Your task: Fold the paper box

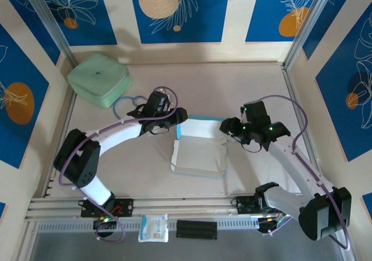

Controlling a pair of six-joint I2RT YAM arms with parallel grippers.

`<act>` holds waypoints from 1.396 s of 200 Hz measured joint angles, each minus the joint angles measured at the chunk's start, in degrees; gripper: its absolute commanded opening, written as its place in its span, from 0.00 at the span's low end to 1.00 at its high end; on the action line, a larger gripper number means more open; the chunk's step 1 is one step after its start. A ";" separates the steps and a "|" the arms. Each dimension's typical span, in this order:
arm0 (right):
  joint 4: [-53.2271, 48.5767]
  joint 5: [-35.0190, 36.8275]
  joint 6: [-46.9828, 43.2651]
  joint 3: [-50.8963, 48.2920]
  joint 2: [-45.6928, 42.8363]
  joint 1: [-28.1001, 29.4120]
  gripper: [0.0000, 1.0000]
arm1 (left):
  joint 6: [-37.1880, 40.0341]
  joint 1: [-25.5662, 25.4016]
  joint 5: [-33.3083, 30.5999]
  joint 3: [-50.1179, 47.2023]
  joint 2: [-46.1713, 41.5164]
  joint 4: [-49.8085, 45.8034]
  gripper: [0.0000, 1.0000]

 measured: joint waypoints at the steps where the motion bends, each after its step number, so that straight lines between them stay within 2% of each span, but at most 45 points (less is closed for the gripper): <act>1: -0.02 0.02 0.07 -0.13 -0.04 0.13 0.53 | 0.00 0.00 0.00 -0.09 -0.09 0.00 0.56; 43: -0.20 2.91 4.09 -7.65 0.09 6.01 0.53 | -0.24 -0.02 1.03 -5.11 -4.11 2.49 0.56; 75: 6.67 8.07 4.09 -11.69 1.88 7.10 0.58 | -0.72 -0.02 1.44 -7.43 -5.33 5.01 0.56; 102: 15.93 11.91 2.49 -14.75 4.31 7.26 0.62 | -1.68 -0.09 2.60 -8.46 -5.31 7.37 0.56; 172: 32.52 15.93 -0.04 -19.47 9.35 6.54 0.61 | -2.80 -0.52 3.19 -9.73 -5.31 10.16 0.55; 196: 36.00 15.91 -0.50 -20.46 11.34 6.38 0.61 | -2.78 -0.52 3.19 -9.73 -5.31 10.16 0.56; 234: 36.46 17.62 -0.11 -20.31 13.35 6.47 0.70 | -2.78 -0.70 3.19 -9.73 -5.31 10.14 0.56; 279: 42.75 19.12 -2.75 -21.18 14.58 6.45 0.66 | -2.58 -0.85 3.17 -9.73 -5.31 10.10 0.55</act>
